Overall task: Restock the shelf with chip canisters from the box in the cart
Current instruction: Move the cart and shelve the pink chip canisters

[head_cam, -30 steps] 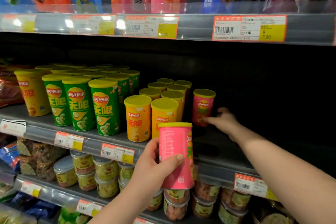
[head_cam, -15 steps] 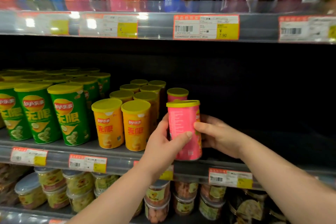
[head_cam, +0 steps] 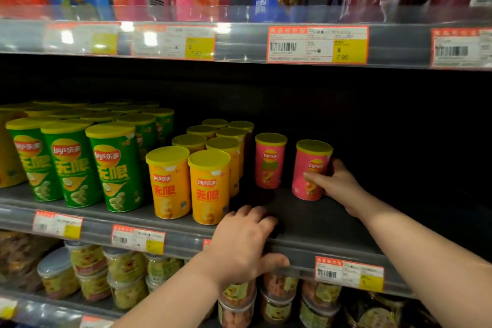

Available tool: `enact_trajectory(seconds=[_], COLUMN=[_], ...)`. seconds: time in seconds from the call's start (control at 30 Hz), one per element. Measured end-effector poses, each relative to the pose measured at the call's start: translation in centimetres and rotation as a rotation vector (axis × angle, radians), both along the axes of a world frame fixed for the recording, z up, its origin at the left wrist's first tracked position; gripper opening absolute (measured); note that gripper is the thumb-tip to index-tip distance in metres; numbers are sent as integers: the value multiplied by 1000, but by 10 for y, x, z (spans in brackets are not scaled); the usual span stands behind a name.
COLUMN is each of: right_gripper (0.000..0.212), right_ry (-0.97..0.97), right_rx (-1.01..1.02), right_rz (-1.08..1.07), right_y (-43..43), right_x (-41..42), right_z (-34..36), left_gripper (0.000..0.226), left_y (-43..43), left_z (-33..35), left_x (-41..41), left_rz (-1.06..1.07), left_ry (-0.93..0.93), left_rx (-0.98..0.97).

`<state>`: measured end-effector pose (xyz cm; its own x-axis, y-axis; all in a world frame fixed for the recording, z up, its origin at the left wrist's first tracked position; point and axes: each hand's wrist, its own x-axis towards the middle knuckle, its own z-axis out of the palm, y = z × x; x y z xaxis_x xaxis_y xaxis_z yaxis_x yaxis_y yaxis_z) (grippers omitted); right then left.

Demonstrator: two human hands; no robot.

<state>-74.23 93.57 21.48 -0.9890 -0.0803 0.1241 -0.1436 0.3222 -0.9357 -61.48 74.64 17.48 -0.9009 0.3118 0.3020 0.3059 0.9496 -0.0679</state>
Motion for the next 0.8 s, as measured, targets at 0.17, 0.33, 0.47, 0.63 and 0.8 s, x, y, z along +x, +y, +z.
enact_trajectory(seconds=[0.17,0.33,0.47,0.63,0.8], right_gripper=[81,78,74,73,76], right_ry=[-65,-22,7,22,25], right_rx=[200,214,224,245,243], right_rz=[62,50,52,57,69], right_y=[0,-5,-6,-4,-4], right_x=[-9,-14,-17,-20,-23], right_z=[-5,-6,-7,-11,-16], left_gripper=[94,97,97,94,93], left_y=[1,1,4,8,12], left_z=[0,0,3,4,5], left_x=[1,1,3,6,8], left_rz=[42,64,86,131,156], left_ry=[-72,-99,-118,-99,-79], left_rx=[-36,-60,-46,-16,15])
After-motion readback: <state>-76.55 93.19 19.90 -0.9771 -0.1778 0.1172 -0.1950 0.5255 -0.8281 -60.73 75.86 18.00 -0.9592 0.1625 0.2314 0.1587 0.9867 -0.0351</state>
